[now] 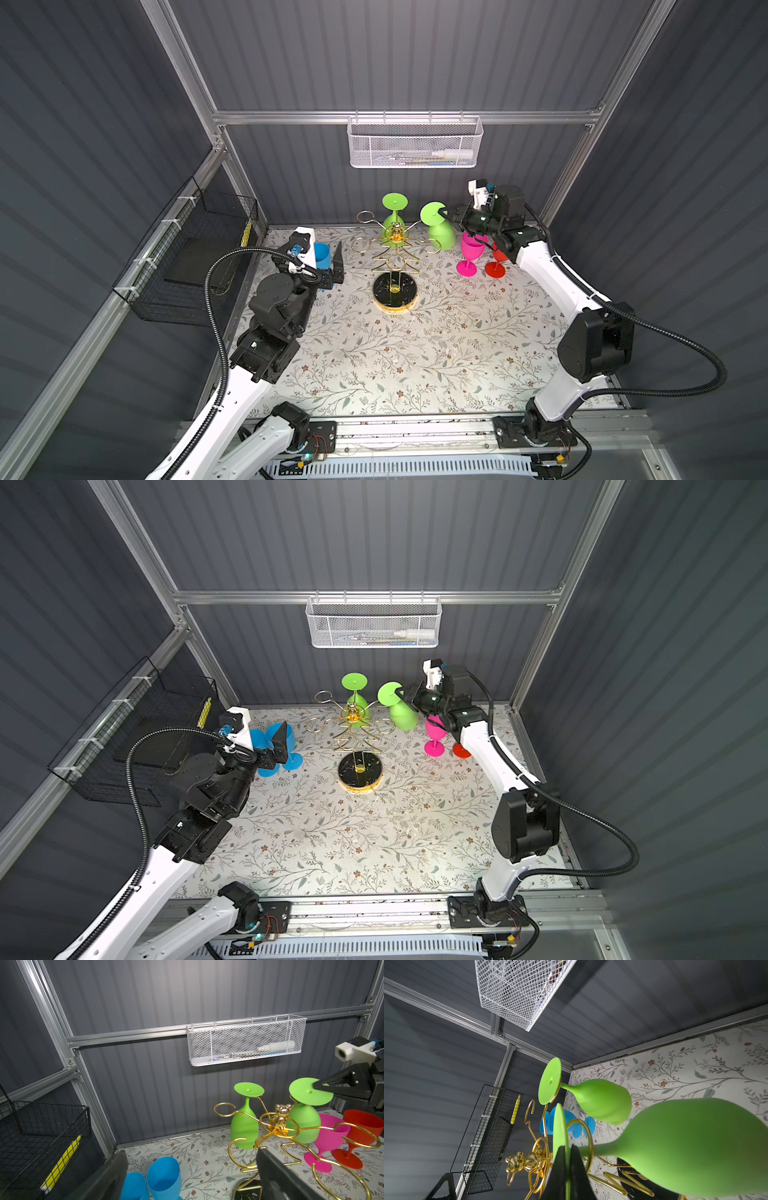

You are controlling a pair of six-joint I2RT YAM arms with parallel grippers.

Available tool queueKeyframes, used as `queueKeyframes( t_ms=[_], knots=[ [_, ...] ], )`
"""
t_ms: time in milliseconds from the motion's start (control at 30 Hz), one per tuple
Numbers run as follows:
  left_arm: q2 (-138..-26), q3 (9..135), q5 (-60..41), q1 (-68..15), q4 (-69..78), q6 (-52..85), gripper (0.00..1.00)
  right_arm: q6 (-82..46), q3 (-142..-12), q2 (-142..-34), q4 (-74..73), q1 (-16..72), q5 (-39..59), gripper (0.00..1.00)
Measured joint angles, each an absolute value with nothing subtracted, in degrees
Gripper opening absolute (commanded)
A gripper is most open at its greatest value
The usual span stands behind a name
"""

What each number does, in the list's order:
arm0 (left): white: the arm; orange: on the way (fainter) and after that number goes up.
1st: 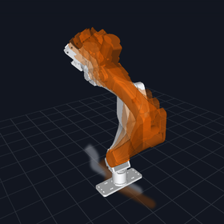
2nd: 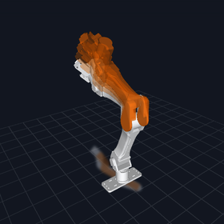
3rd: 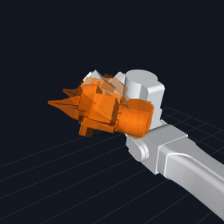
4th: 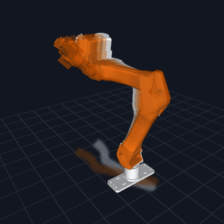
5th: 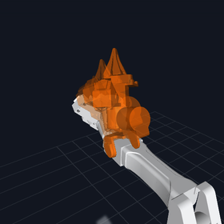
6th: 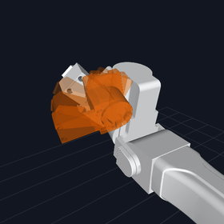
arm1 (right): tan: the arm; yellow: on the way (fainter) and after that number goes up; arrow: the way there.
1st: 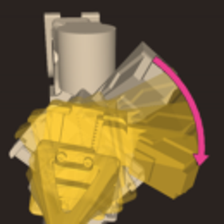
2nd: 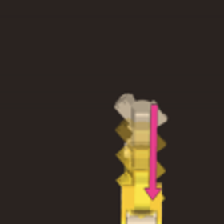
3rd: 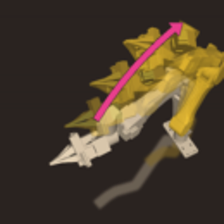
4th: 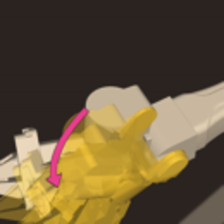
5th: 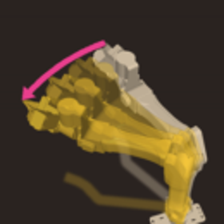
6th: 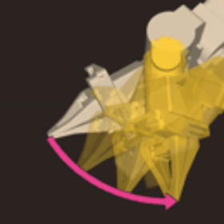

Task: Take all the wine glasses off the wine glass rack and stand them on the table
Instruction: 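Close the right gripper on the green glass foot and tilt it off the rack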

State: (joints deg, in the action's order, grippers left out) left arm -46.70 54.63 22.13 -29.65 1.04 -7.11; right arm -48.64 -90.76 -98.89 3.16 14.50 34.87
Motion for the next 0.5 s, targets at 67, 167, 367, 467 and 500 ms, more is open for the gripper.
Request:
queueKeyframes(
  t_ms=[67,167,367,467,500],
  knots=[
    [-46.7,54.63,22.13,-29.65,1.04,-7.09,0.98,-49.34,-90.76,-98.89,2.61,14.5,35.42,0.0],
    [-46.7,54.61,22.13,-29.65,1.04,-7.11,0.98,-50.72,-90.74,-98.89,1.1,14.5,36.38,0.0],
    [-46.22,54.61,22.13,-29.65,1.04,-7.09,0.98,-52.8,-90.65,-98.89,-1.26,14.81,37.71,0.0],
    [-45.98,54.59,22.13,-29.65,1.04,-7.09,0.98,-53.47,-90.65,-98.89,-1.89,15.2,38.02,0.0],
    [-45.95,54.57,22.13,-29.65,1.04,-7.09,0.98,-53.6,-90.65,-98.89,-2.07,15.4,38.15,0.0]
  ],
)
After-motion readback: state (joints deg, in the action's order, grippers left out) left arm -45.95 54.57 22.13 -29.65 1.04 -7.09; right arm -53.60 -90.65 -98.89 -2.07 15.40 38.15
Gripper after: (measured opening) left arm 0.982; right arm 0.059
